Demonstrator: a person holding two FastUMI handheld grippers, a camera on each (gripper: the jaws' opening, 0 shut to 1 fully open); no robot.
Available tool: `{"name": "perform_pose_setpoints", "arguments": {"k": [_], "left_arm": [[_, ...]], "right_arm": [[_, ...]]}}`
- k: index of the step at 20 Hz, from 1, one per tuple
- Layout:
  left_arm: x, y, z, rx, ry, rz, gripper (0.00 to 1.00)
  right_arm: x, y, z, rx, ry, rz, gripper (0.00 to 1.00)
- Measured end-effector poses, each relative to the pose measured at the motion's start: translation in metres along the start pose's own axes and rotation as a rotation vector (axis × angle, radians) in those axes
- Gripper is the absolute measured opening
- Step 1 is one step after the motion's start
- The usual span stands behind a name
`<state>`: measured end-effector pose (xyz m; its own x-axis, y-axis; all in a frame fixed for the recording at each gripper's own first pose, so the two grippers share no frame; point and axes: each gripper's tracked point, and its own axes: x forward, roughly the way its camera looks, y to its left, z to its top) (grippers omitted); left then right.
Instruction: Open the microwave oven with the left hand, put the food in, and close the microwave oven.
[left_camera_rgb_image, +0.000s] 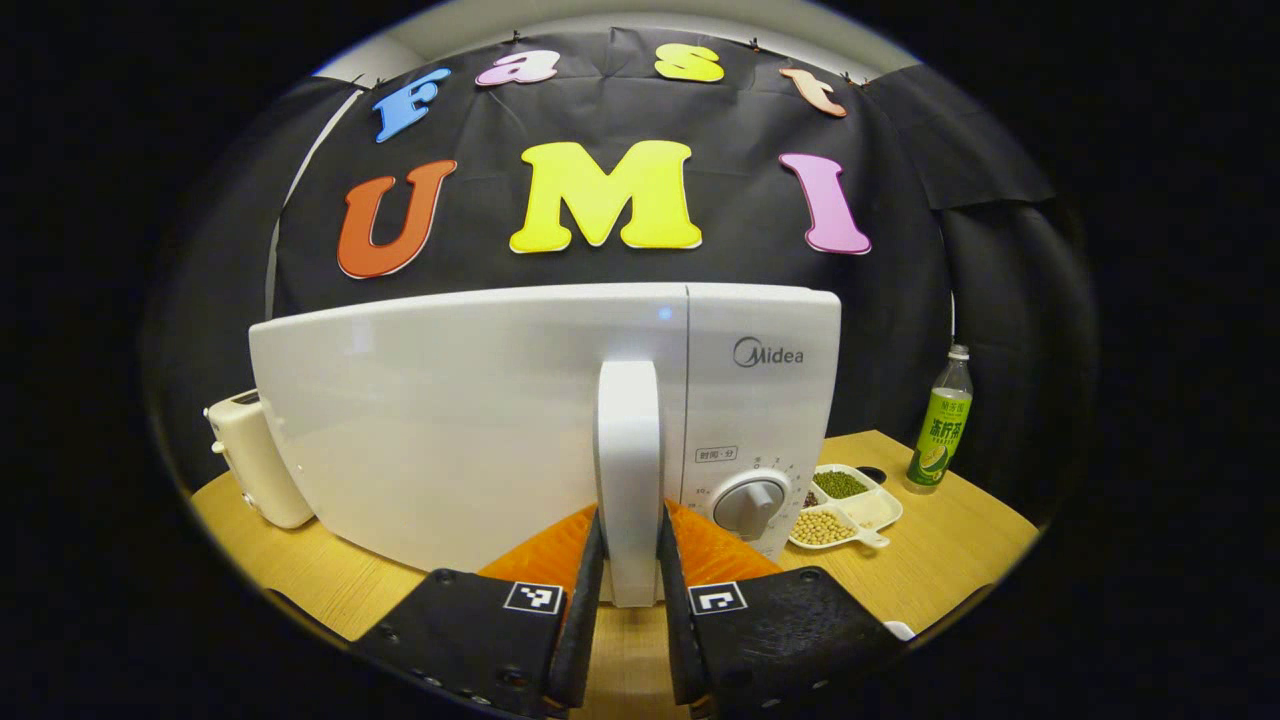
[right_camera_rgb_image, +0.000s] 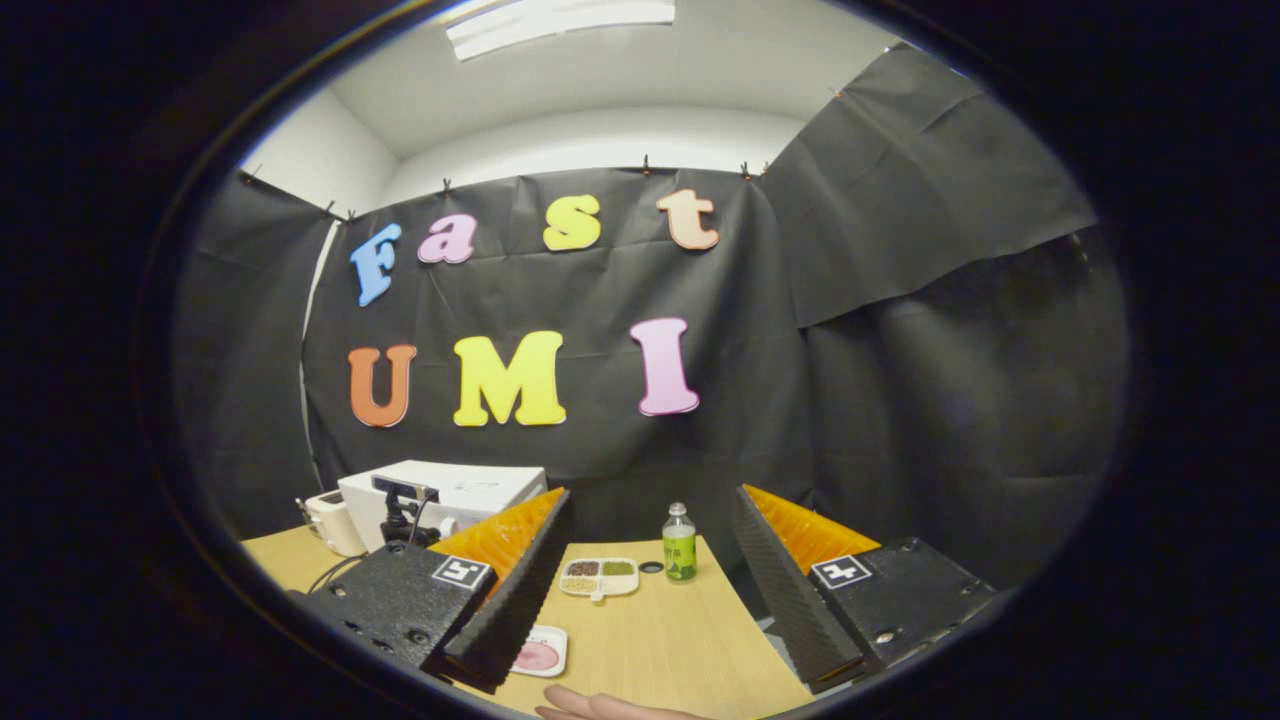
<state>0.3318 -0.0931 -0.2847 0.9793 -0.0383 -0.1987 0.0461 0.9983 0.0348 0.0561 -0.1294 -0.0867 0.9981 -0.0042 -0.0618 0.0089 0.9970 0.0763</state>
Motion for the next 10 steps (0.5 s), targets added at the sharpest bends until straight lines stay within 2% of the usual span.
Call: {"name": "perform_pose_setpoints", "arguments": {"k": [1,2,3,4,6,10], "left_arm": [[-0.001,-0.001,0.002,0.003,-0.008,0.009,0.31],[-0.001,0.001,0.001,0.011,-0.007,0.012,0.22],[-0.001,0.001,0.002,0.009,-0.011,0.014,0.22],[-0.001,0.002,0.001,0.002,-0.011,0.014,0.22],[-0.005,0.002,0.002,-0.010,-0.023,0.029,0.05],[-0.005,0.002,0.000,-0.007,-0.029,0.034,0.05]], "right_arm": [[0.000,-0.001,-0.001,0.000,0.001,-0.001,0.94],[0.000,-0.002,-0.003,0.002,0.004,-0.004,1.00],[0.001,-0.004,-0.005,0.005,0.008,-0.007,0.94],[0.002,-0.005,-0.009,0.009,0.015,-0.008,1.00],[0.003,-0.005,-0.015,0.018,0.029,-0.009,1.00],[0.007,-0.007,-0.023,0.027,0.049,-0.015,1.00]]}}
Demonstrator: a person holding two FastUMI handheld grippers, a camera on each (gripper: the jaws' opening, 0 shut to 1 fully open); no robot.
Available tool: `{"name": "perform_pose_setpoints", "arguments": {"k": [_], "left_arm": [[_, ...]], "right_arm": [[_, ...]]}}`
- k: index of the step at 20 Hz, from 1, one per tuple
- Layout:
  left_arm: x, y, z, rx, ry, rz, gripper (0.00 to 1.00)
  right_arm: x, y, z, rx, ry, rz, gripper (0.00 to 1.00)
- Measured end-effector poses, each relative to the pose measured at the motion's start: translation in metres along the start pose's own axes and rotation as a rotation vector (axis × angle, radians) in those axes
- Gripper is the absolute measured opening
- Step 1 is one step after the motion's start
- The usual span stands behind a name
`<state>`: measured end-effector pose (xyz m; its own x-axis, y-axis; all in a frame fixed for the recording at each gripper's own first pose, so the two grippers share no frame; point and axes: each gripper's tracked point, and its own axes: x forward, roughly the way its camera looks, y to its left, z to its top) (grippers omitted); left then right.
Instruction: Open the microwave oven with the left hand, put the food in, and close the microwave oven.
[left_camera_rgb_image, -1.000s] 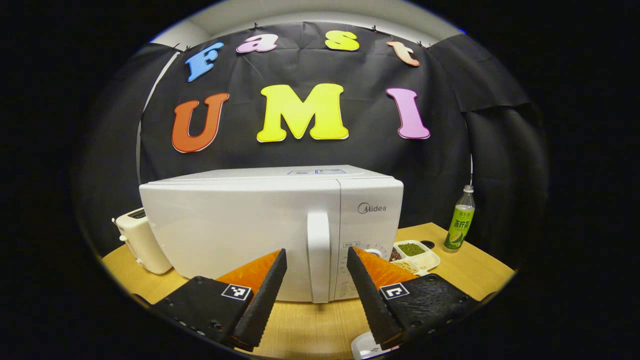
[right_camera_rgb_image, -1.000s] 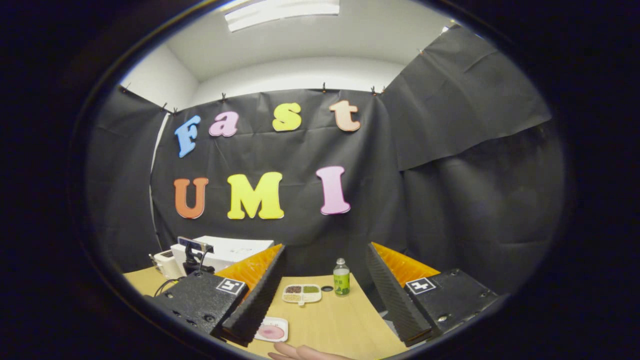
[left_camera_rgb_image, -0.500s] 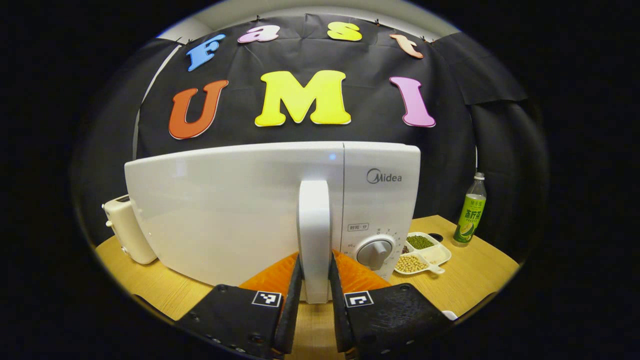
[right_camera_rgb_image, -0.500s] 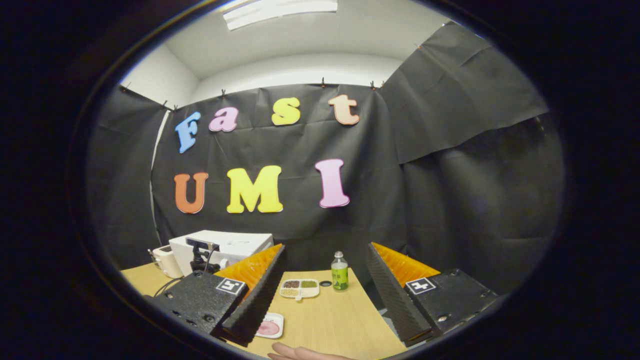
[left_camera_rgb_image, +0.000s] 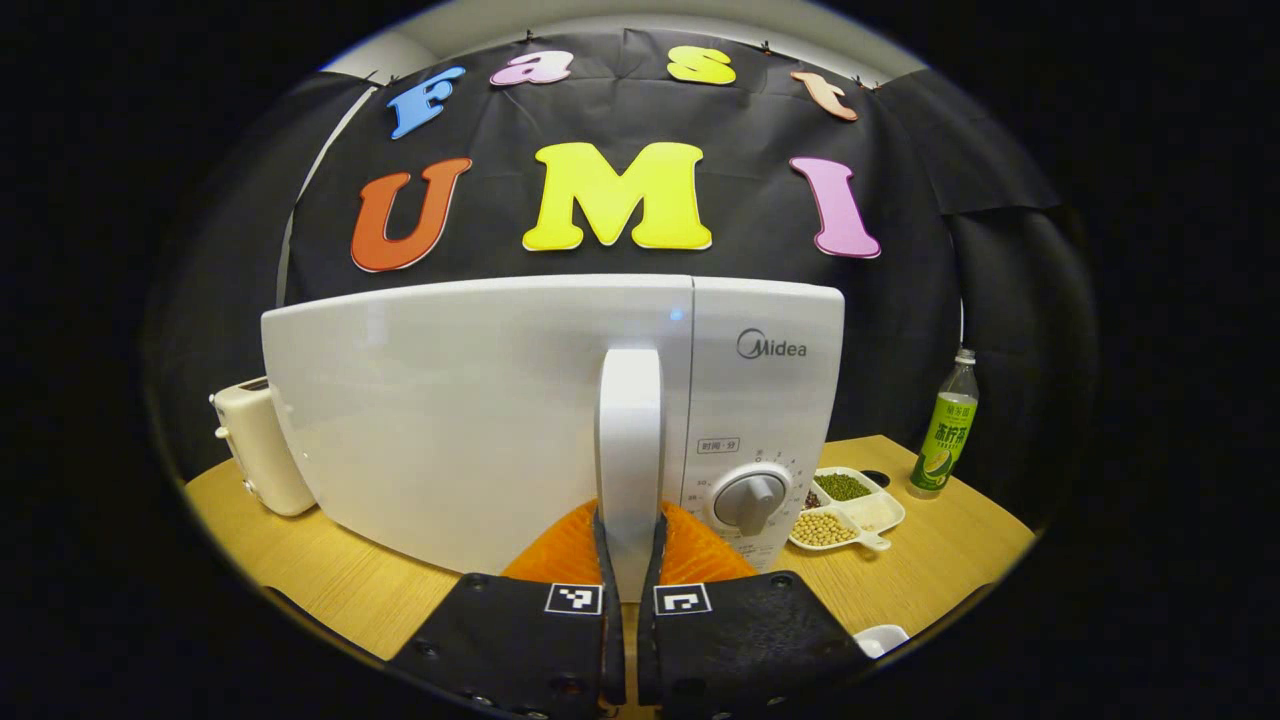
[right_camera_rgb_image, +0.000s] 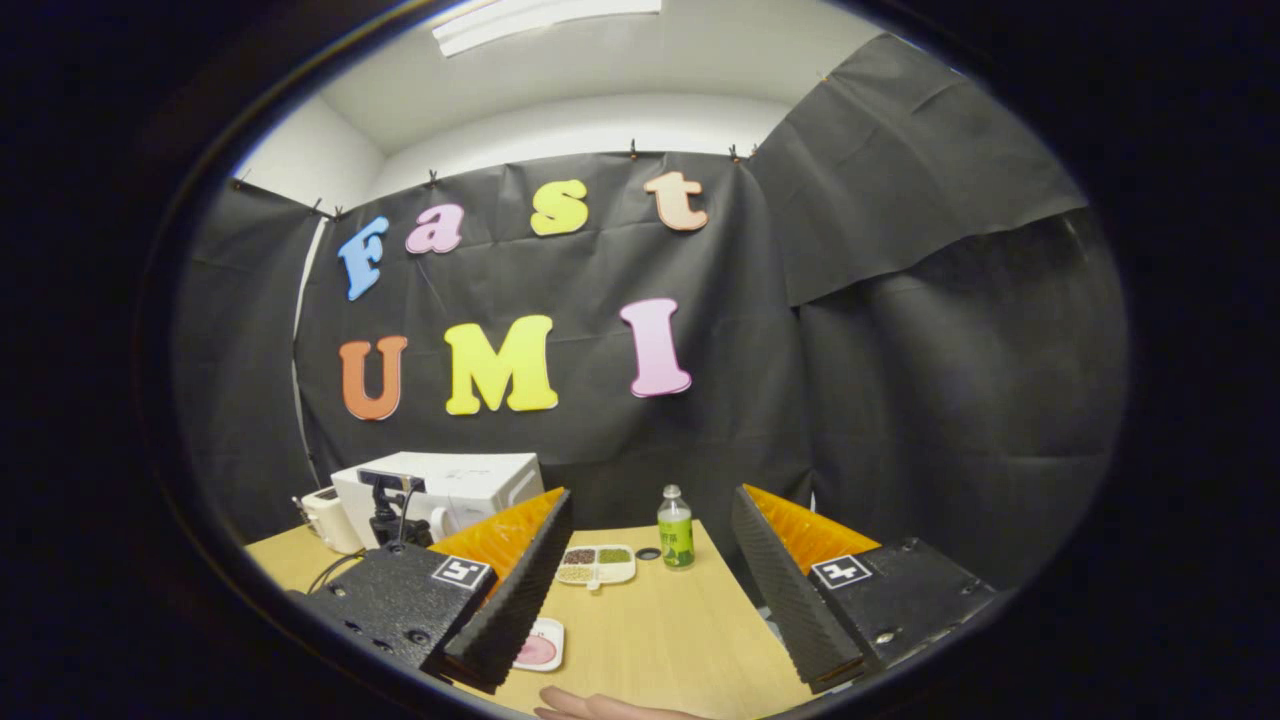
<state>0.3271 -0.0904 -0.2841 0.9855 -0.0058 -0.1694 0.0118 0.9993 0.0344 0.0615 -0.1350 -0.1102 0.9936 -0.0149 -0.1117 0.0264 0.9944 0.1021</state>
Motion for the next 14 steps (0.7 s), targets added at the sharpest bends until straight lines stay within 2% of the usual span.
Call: {"name": "perform_pose_setpoints", "arguments": {"k": [4,5,6,8,12,13,14], "left_arm": [[-0.016,0.002,-0.001,-0.027,-0.020,-0.023,0.05],[-0.024,0.003,0.000,-0.006,-0.041,-0.034,0.04],[-0.027,0.004,-0.002,-0.002,-0.042,-0.052,0.05],[-0.045,0.006,-0.007,-0.030,-0.029,-0.104,0.05],[-0.080,0.018,-0.011,0.027,-0.041,-0.160,0.05],[-0.088,0.023,-0.014,0.020,-0.038,-0.168,0.04],[-0.097,0.027,-0.017,0.008,-0.031,-0.175,0.04]], "right_arm": [[0.004,-0.002,-0.002,-0.023,-0.014,-0.010,1.00],[0.006,-0.004,-0.002,-0.025,-0.012,-0.019,0.94],[0.006,-0.003,-0.005,-0.023,-0.008,-0.019,1.00],[0.007,0.001,-0.010,-0.017,0.004,-0.012,1.00],[0.002,0.013,-0.021,-0.002,0.032,-0.002,1.00],[0.000,0.018,-0.023,-0.002,0.040,0.006,0.94],[-0.003,0.024,-0.026,-0.006,0.046,0.014,0.94]]}}
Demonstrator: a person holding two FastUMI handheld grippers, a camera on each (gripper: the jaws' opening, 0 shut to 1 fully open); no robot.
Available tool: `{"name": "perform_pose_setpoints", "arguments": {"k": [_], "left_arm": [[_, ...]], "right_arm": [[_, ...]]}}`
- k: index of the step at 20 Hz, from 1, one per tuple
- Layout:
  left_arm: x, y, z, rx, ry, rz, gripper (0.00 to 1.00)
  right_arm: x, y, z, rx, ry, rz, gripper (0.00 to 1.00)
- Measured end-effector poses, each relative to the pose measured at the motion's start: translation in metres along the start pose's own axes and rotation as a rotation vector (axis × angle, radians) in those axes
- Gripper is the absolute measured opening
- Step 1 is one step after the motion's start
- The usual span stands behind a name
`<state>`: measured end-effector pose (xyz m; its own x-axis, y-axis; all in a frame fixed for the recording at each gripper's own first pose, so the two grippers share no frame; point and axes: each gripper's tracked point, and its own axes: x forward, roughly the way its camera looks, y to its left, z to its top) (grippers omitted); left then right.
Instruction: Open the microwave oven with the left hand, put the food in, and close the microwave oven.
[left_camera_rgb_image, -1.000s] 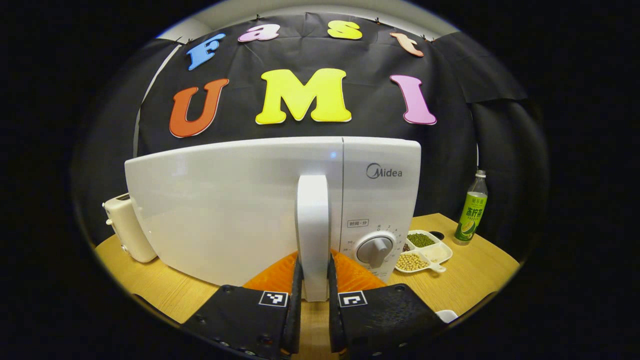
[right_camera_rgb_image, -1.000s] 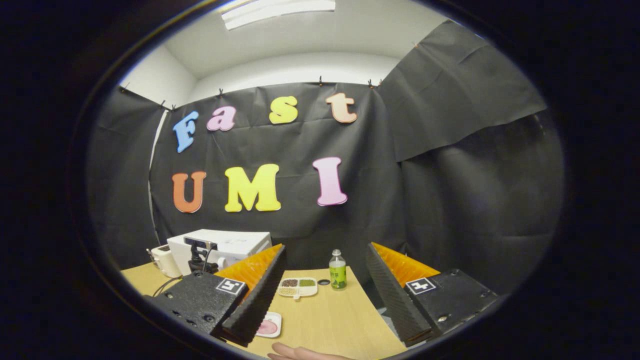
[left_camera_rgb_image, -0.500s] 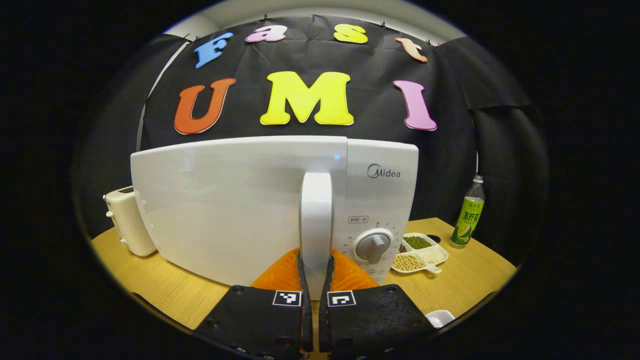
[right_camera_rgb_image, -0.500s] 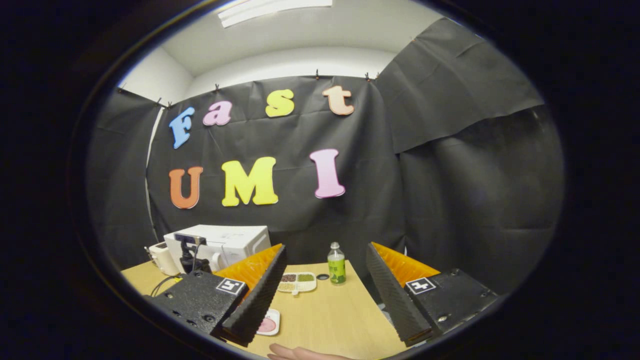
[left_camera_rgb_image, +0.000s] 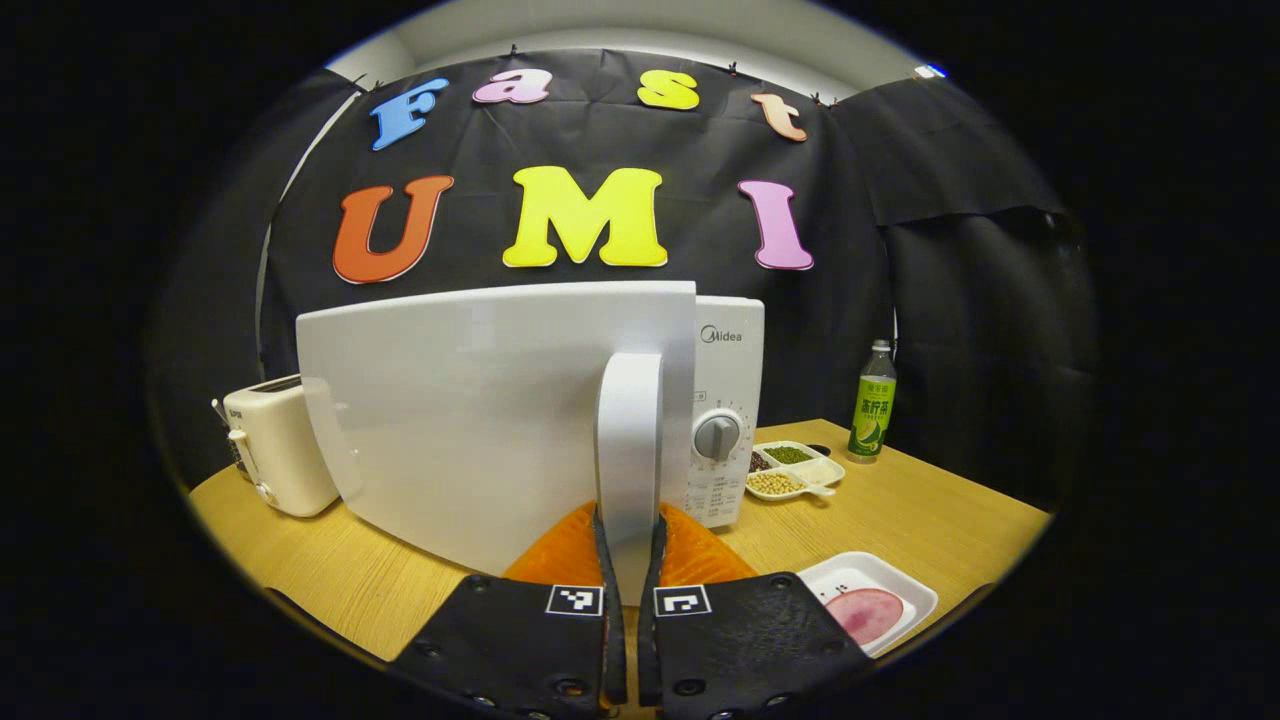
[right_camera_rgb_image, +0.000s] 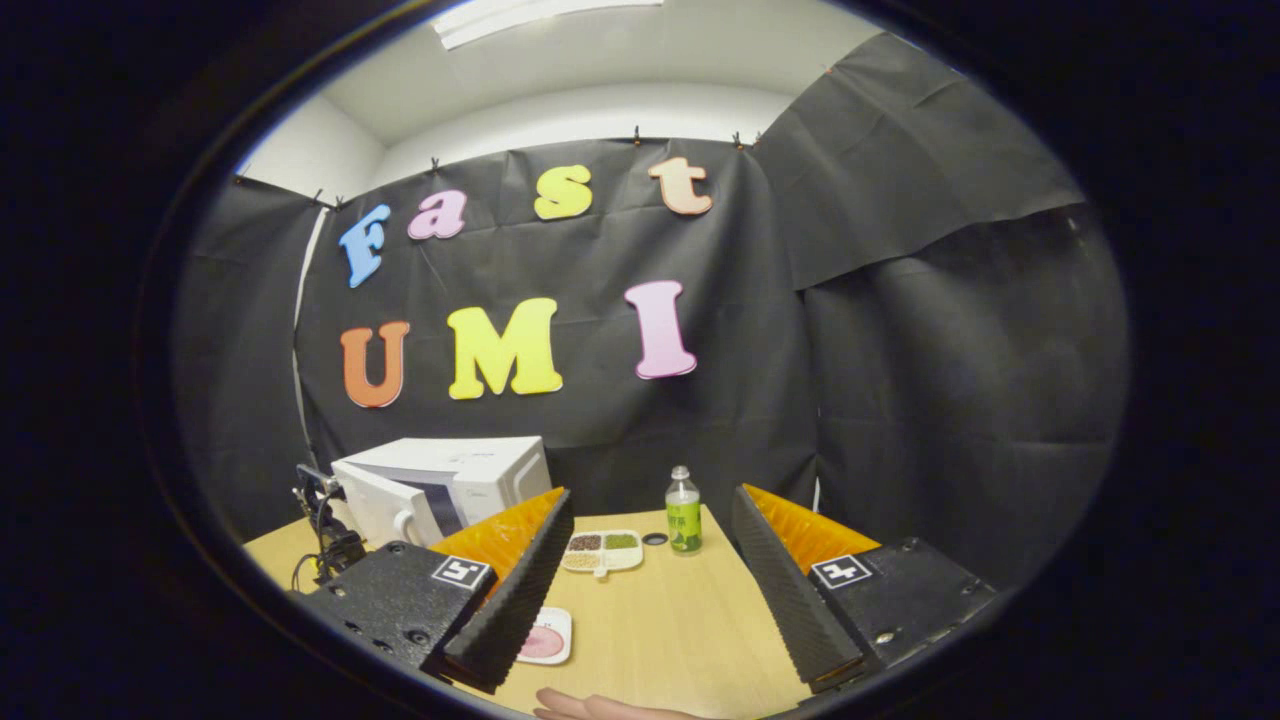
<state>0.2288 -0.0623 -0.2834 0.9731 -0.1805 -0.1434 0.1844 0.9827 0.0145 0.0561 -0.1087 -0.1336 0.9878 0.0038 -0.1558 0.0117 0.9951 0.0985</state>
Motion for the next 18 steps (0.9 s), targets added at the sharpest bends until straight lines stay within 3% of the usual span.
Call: {"name": "perform_pose_setpoints", "arguments": {"k": [4,5,7,9,10,11,12,13,15,16,18], "left_arm": [[-0.040,0.013,-0.004,0.011,0.010,0.006,0.04],[-0.050,0.017,-0.005,0.022,0.016,0.014,0.16],[-0.070,0.030,-0.009,0.039,0.011,0.031,0.17],[-0.096,0.053,-0.006,0.061,-0.012,0.084,0.24],[-0.110,0.067,-0.007,0.060,-0.004,0.121,0.25],[-0.127,0.078,-0.013,0.054,0.017,0.148,0.48],[-0.146,0.088,-0.014,0.049,0.019,0.172,0.53],[-0.167,0.097,-0.015,0.029,0.024,0.193,0.75],[-0.204,0.115,-0.012,-0.002,0.027,0.237,0.74],[-0.222,0.120,-0.008,-0.016,0.026,0.254,0.91],[-0.250,0.126,-0.004,-0.051,0.041,0.268,0.95]], "right_arm": [[-0.011,0.022,-0.008,-0.035,0.023,0.027,1.00],[-0.013,0.028,-0.008,-0.044,0.025,0.034,0.94],[-0.016,0.040,-0.011,-0.055,0.030,0.050,1.00],[-0.017,0.052,-0.016,-0.058,0.039,0.069,0.94],[-0.017,0.057,-0.020,-0.058,0.048,0.077,1.00],[-0.016,0.062,-0.024,-0.059,0.061,0.086,1.00],[-0.016,0.067,-0.031,-0.059,0.077,0.097,1.00],[-0.014,0.072,-0.036,-0.059,0.094,0.109,1.00],[-0.007,0.081,-0.052,-0.069,0.140,0.129,0.94],[-0.003,0.086,-0.063,-0.079,0.170,0.138,1.00],[0.010,0.094,-0.082,-0.092,0.240,0.150,0.94]]}}
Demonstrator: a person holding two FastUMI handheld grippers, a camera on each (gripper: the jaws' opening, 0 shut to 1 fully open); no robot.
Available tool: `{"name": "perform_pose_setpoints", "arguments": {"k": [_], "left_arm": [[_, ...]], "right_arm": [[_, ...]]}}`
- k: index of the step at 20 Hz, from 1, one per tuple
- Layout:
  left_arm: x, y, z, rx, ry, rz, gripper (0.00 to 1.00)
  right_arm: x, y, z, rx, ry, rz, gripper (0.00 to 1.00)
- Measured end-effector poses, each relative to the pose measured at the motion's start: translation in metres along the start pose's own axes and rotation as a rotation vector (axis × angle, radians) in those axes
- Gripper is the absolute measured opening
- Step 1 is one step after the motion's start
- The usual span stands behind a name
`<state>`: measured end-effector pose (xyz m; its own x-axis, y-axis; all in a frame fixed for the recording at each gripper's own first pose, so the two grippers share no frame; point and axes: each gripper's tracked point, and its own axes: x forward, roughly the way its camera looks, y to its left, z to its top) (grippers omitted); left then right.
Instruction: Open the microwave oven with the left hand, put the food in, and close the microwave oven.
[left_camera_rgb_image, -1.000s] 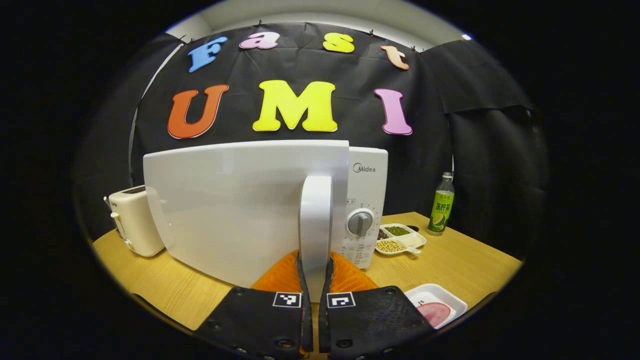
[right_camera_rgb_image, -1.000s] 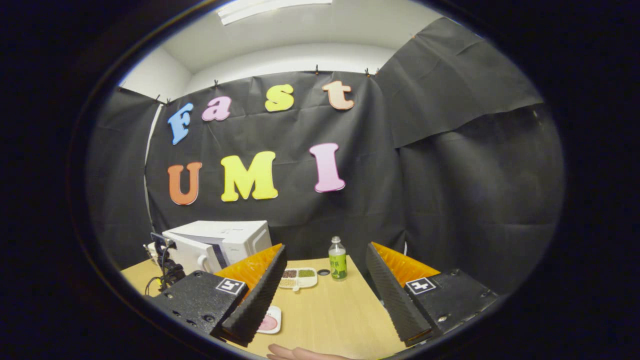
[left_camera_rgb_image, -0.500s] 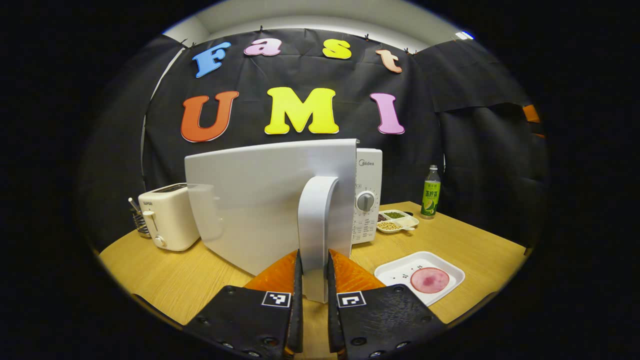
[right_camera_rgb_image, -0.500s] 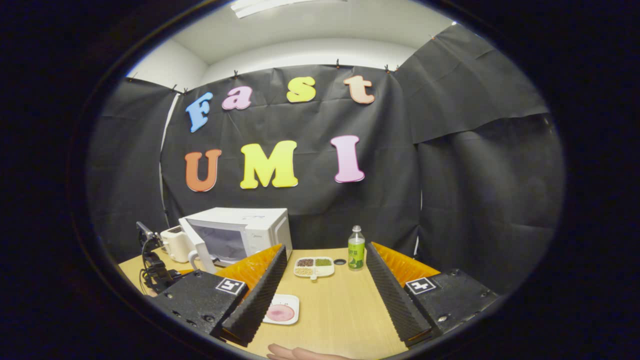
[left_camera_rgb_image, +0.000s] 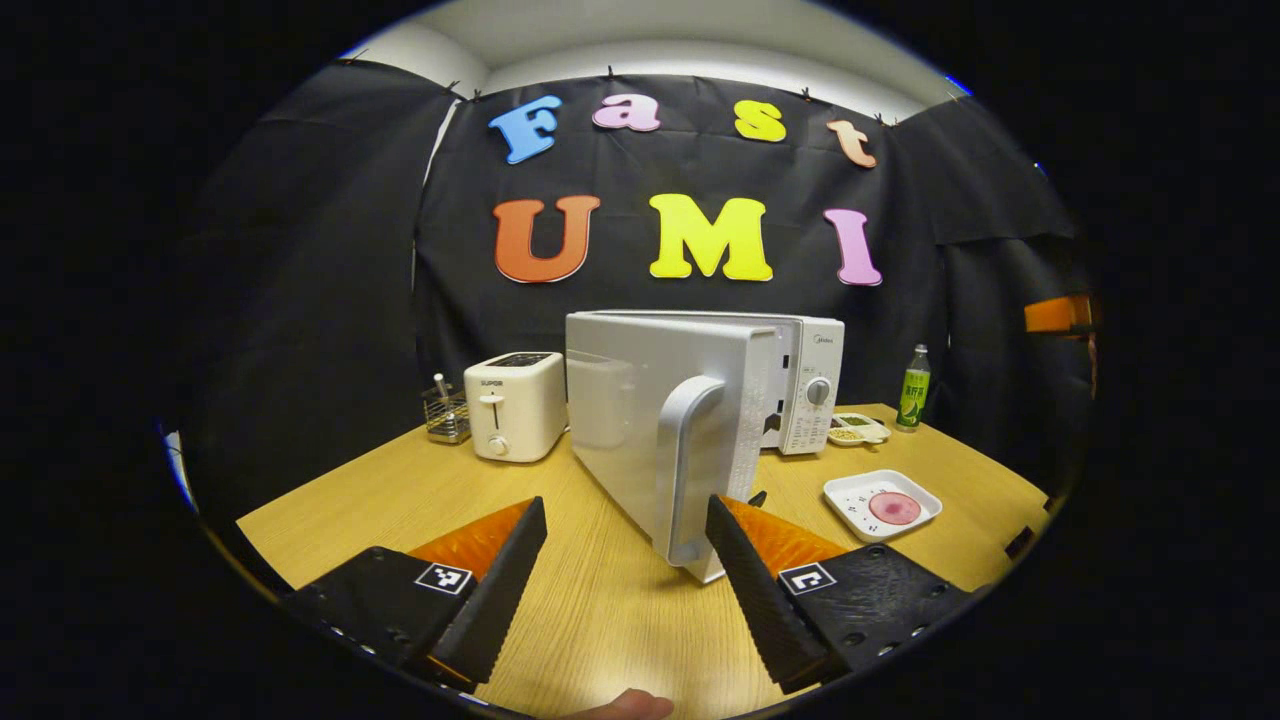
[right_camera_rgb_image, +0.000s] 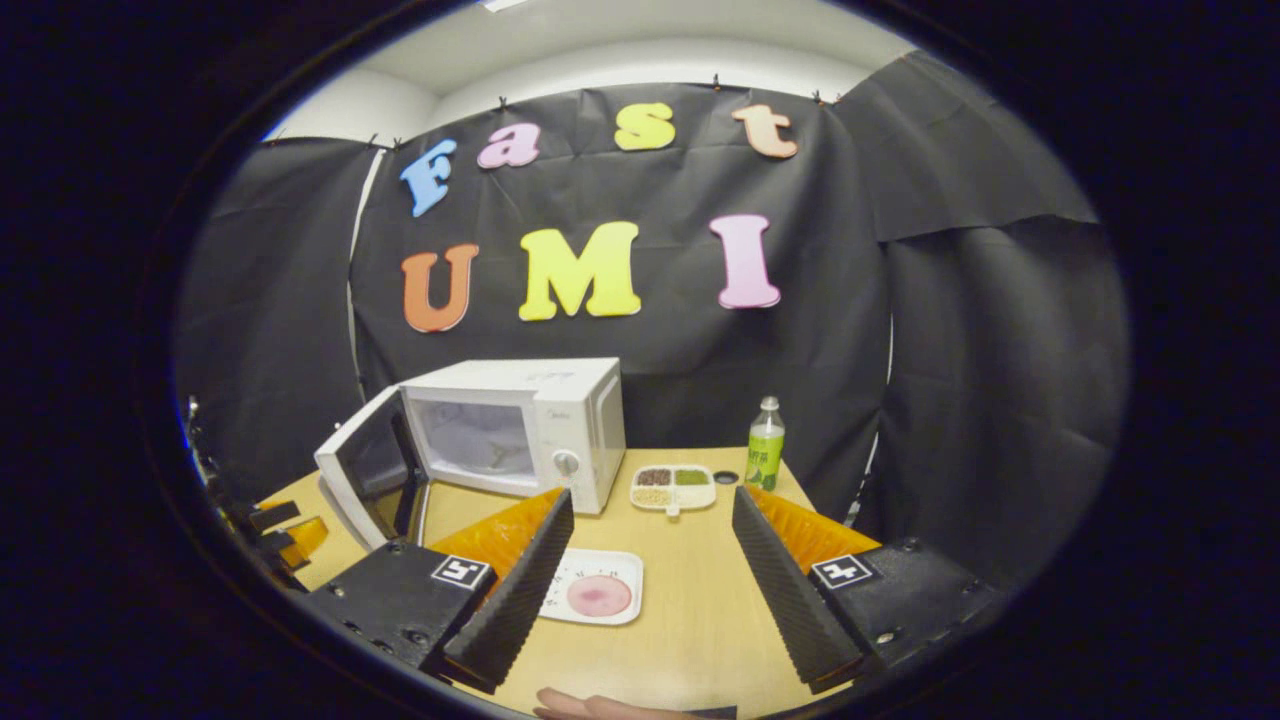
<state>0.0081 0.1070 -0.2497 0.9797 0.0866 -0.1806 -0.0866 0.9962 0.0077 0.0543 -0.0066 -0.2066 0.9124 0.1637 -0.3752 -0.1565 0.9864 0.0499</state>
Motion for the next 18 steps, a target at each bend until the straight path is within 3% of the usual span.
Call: {"name": "perform_pose_setpoints", "arguments": {"k": [1,3,4,5,6,8,10,11,13,14,18], "left_arm": [[-0.010,0.006,0.002,-0.009,0.011,0.009,0.94],[-0.025,0.019,0.014,-0.007,0.008,0.023,0.94],[-0.032,0.025,0.021,-0.001,0.002,0.034,0.94],[-0.037,0.030,0.028,0.003,-0.005,0.040,0.94],[-0.040,0.032,0.038,0.007,-0.019,0.043,0.94],[-0.045,0.039,0.056,0.012,-0.042,0.055,0.94],[-0.047,0.044,0.072,0.023,-0.041,0.079,0.94],[-0.048,0.044,0.080,0.030,-0.041,0.090,0.94],[-0.048,0.045,0.100,0.054,-0.074,0.114,0.94],[-0.049,0.046,0.111,0.061,-0.093,0.126,0.94],[-0.047,0.022,0.147,0.035,-0.150,0.088,0.94]], "right_arm": [[0.009,0.004,-0.006,0.002,0.037,0.007,1.00],[0.025,0.013,-0.018,0.016,0.113,0.033,1.00],[0.033,0.018,-0.023,0.024,0.148,0.046,0.95],[0.041,0.020,-0.026,0.030,0.180,0.053,1.00],[0.048,0.022,-0.029,0.029,0.208,0.057,0.95],[0.061,0.025,-0.033,0.020,0.260,0.061,1.00],[0.076,0.025,-0.039,-0.004,0.317,0.059,1.00],[0.082,0.025,-0.040,-0.019,0.345,0.060,0.94],[0.094,0.021,-0.046,-0.061,0.401,0.056,0.95],[0.098,0.017,-0.051,-0.081,0.435,0.052,1.00],[0.120,0.009,-0.082,-0.103,0.590,0.070,0.93]]}}
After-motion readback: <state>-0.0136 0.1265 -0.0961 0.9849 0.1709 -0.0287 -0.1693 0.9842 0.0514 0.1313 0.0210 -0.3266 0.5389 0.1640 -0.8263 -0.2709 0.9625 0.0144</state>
